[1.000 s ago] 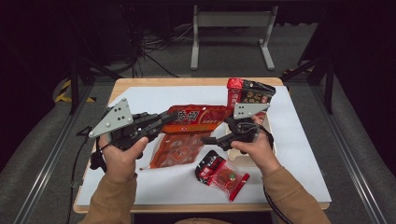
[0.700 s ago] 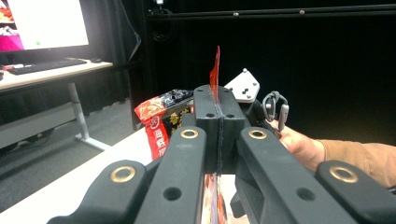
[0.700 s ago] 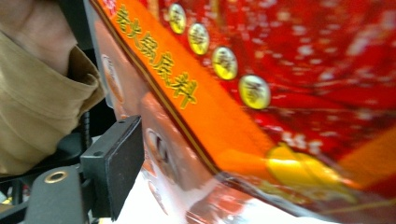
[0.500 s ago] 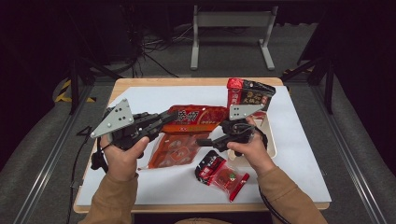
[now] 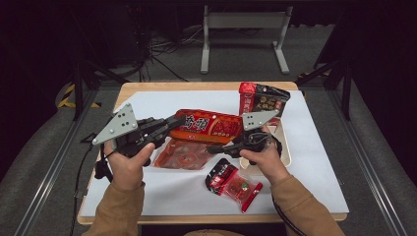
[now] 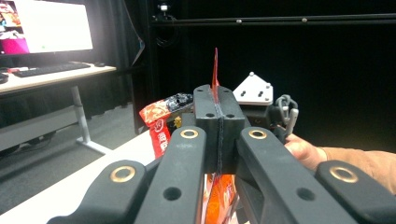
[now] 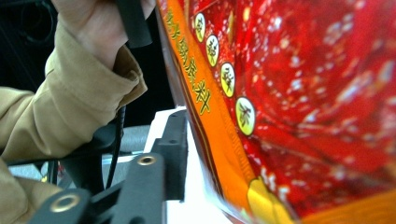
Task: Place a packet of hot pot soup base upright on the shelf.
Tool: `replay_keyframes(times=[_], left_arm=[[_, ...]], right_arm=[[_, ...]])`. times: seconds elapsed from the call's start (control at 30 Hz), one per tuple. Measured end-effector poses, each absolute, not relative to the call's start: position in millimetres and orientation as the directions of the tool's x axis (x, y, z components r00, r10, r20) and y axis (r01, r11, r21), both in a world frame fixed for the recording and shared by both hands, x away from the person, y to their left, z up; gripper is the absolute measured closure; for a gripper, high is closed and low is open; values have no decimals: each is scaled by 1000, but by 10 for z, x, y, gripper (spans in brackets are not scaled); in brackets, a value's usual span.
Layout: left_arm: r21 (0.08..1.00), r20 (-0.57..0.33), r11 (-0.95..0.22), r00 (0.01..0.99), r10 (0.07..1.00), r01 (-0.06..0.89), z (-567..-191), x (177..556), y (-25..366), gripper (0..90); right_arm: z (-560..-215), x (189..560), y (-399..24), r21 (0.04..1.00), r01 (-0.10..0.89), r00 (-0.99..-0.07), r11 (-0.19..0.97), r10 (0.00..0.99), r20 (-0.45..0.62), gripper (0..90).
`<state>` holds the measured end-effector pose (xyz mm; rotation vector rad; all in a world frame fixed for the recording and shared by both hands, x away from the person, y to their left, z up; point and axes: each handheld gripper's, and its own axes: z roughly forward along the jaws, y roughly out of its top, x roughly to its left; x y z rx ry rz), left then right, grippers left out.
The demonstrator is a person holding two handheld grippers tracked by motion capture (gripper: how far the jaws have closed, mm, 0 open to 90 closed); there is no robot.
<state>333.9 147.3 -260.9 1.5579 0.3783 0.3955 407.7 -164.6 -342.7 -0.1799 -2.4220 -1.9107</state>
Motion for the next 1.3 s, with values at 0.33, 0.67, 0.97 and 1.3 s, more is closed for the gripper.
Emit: replay_keyframes(times=[0.33,0.67,0.97,1.3], left_arm=[[1000,-1,11,880,475,-5,-2619,3370,1538,898],[1000,-10,-11,884,468,17,-2642,3414,1566,787],[995,-8,-84,884,468,54,-2688,3473,1528,543],[990,-14,-114,880,474,77,-2728,3496,1608,500]], right_arm=[[-3169,3992,-1778,962,68,-997,264,49,57,709],[-3070,3966,-1846,954,64,-995,291,89,39,712],[-2798,3920,-1962,939,51,-990,341,143,2,712],[-2564,3902,-2100,931,57,-979,359,201,-17,711]])
